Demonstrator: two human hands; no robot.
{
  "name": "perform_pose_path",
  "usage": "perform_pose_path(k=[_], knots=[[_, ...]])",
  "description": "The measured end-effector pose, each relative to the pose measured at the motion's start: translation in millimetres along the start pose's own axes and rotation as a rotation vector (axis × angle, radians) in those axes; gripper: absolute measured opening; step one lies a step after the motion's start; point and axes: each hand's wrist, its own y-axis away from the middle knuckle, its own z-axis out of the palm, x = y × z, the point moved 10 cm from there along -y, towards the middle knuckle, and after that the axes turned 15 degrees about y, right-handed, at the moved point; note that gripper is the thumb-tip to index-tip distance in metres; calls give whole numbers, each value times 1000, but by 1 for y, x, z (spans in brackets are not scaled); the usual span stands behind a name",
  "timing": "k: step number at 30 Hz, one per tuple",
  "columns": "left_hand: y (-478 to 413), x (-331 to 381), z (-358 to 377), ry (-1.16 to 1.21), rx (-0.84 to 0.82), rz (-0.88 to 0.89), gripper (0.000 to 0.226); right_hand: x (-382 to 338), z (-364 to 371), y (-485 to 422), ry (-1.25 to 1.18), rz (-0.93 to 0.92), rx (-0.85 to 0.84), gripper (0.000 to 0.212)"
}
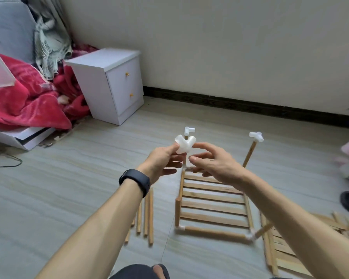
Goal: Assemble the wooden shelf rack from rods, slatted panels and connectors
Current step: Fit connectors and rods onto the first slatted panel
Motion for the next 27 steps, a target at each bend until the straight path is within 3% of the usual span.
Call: perform_pose_path(k=[4,8,12,15,21,27], knots=[[11,-8,12,41,-37,2,49,4,-15,25,-152,-28,213,57],[18,-22,10,-71,-31,1,62,19,-2,37,-166,-17,185,30],[18,-20,5,-154,30,41,68,25,11,34,-151,24,155,25],[19,-16,0,-234,76,100,65,31,17,32,-113,43,145,23],[22,-7,-5,-287,117,191,66,35,21,29,-191,63,154,47],[25,3,3,-241,54,310,38,38,21,28,-359,86,239,25]])
